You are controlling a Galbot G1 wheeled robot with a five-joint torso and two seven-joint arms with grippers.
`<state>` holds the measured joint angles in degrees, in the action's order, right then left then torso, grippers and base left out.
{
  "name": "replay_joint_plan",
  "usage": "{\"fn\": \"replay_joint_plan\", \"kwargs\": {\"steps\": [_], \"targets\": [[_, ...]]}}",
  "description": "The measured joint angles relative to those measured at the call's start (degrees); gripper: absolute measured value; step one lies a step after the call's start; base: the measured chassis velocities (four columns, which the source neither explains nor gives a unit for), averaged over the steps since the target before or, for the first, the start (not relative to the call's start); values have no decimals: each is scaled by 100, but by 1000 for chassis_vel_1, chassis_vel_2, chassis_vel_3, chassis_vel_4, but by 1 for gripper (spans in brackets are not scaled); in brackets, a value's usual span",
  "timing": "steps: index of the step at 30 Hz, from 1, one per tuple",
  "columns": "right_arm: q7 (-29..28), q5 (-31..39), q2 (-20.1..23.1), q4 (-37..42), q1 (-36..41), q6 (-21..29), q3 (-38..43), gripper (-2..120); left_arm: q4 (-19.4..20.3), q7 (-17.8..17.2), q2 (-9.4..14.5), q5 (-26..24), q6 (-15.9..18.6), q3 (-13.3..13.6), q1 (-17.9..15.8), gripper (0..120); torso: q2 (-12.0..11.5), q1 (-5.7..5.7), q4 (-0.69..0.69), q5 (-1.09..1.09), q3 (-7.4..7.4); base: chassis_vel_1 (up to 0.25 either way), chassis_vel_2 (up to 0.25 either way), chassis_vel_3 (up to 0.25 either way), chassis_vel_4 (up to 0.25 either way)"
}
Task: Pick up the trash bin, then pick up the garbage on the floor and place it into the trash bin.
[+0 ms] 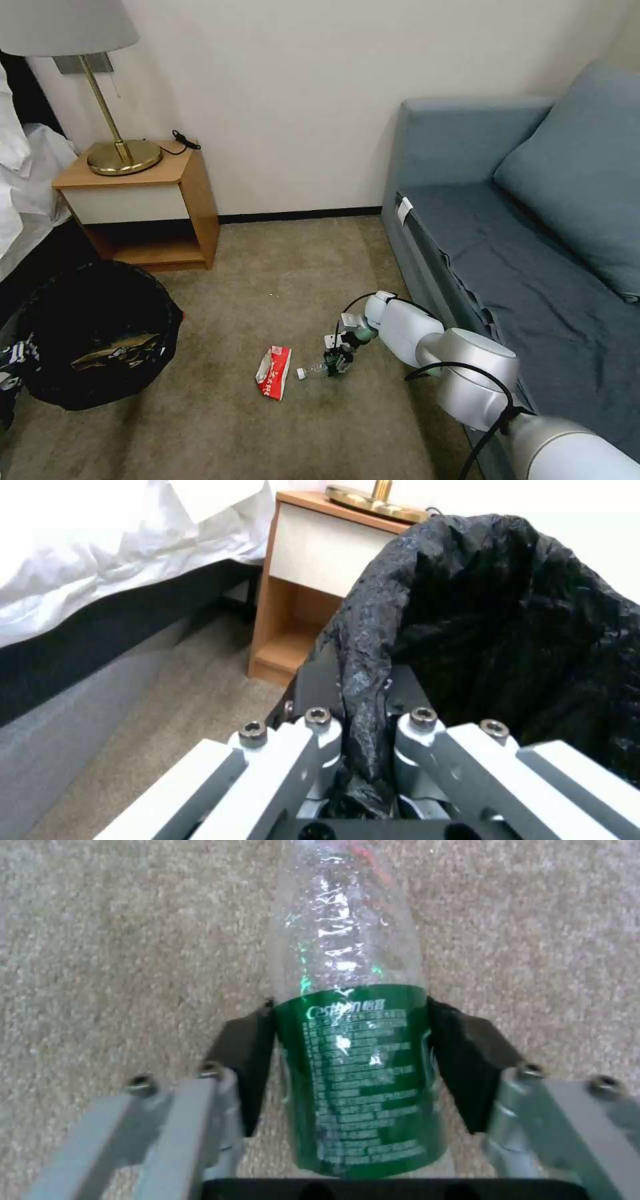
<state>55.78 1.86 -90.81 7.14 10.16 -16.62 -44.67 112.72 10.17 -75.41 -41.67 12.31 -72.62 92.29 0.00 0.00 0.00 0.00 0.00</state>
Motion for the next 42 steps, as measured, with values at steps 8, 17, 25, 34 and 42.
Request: {"fn": "replay_joint_plan", "kwargs": {"steps": [8, 17, 25, 34, 42], "targets": [[-86, -22, -19, 2, 60, 8, 40, 23, 38, 8, -26, -35, -5, -61, 70, 4, 2, 0, -1, 0, -1, 0, 0, 0, 0], [-112, -45, 130, 167, 60, -13, 229, 16, 55, 11, -69, -56, -7, -51, 104, 4, 1, 0, 0, 1, 0, 0, 0, 0, 0], [-184, 272, 586, 883, -266, 69, 655, 16, 23, 12, -56, 46, -17, 38, 47, 4, 0, 0, 1, 1, 0, 0, 0, 0, 0], [-1381, 2093, 1571, 3580, -468, 853, 1081, 16, 33, 14, -47, 196, 1, 315, 49, 4, 0, 0, 0, 1, 1, 0, 0, 0, 0], [-2968, 3211, 2265, 6116, -444, 1599, 1378, 16, 88, 56, -99, 522, -21, 644, 120, 4, 0, 0, 0, 1, 0, 0, 0, 0, 0]]}}
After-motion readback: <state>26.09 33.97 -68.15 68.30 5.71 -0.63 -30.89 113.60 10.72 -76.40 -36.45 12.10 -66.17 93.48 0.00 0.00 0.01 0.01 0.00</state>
